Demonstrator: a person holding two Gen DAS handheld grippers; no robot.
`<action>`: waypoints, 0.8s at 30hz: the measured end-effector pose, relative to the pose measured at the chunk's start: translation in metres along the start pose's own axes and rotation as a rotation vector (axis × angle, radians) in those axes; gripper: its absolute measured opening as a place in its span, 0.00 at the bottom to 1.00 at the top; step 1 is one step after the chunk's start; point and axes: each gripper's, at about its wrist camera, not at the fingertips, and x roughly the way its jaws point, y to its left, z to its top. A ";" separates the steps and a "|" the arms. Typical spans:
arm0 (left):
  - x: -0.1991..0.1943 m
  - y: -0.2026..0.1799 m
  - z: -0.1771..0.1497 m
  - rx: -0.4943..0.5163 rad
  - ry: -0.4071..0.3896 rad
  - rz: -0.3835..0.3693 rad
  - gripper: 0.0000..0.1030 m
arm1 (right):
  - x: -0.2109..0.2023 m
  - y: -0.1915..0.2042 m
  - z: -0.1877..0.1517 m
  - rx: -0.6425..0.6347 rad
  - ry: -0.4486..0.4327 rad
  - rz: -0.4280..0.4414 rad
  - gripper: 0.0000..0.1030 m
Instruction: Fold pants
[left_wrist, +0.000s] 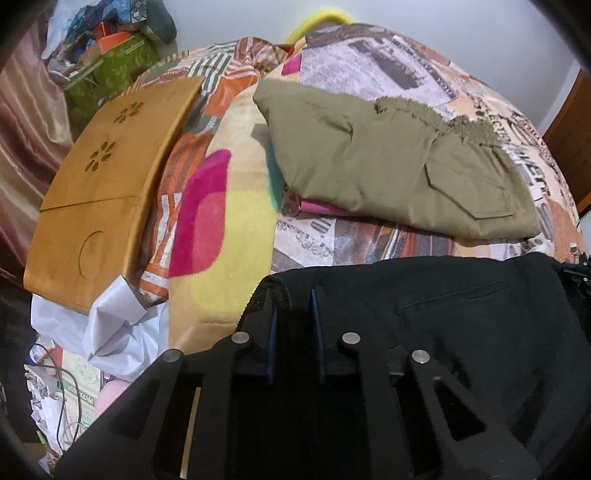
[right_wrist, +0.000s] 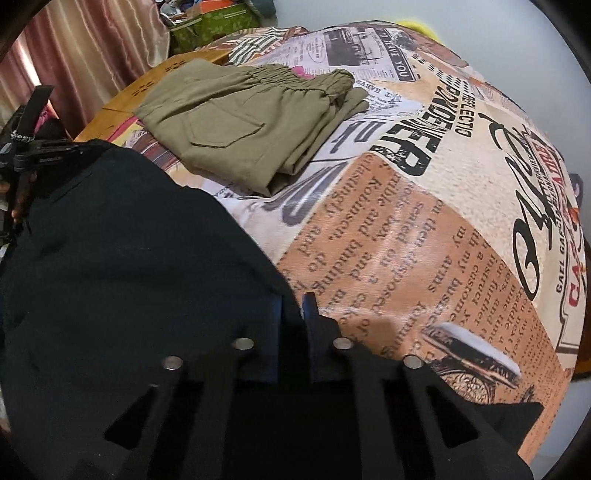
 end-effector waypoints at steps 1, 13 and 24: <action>-0.006 0.001 0.000 0.000 -0.015 -0.003 0.14 | -0.002 0.002 -0.001 -0.002 -0.009 -0.011 0.06; -0.095 0.000 -0.001 0.002 -0.174 -0.068 0.10 | -0.074 0.020 -0.009 0.019 -0.164 -0.077 0.03; -0.181 -0.003 -0.040 0.040 -0.272 -0.094 0.09 | -0.142 0.051 -0.044 0.047 -0.256 -0.091 0.03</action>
